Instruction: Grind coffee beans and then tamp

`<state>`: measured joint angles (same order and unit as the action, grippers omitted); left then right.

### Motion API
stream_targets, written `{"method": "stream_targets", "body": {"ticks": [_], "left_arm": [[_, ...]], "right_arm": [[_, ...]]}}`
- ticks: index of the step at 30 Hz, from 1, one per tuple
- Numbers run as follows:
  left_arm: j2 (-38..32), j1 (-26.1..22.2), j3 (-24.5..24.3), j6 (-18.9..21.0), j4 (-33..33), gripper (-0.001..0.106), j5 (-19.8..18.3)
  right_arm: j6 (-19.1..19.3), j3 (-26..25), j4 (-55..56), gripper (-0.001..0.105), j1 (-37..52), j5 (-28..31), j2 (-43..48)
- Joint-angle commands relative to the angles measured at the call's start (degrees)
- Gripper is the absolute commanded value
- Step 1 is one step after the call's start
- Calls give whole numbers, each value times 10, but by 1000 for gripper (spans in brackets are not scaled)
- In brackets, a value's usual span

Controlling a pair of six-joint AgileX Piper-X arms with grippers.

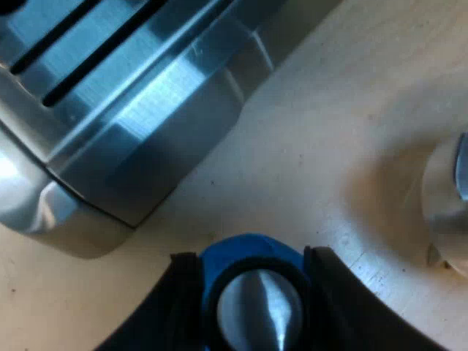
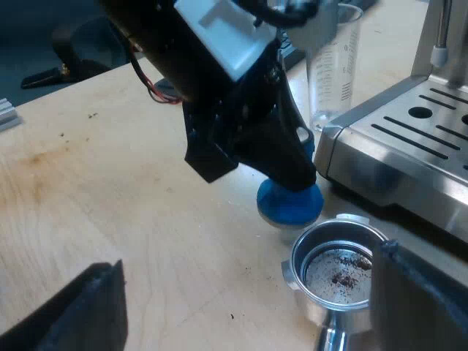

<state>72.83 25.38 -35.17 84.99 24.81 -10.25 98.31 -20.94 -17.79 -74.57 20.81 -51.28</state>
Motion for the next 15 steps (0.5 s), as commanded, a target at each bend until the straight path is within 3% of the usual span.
{"method": "stream_targets", "body": {"ticks": [1,15], "left_arm": [[3,0,-1,-4,-12,0,-3],[12,0,50,-4,-70,0,-3]], "right_arm": [[4,-1,-1,70,2,-5,2],[4,-1,0,70,2,-5,2]]}}
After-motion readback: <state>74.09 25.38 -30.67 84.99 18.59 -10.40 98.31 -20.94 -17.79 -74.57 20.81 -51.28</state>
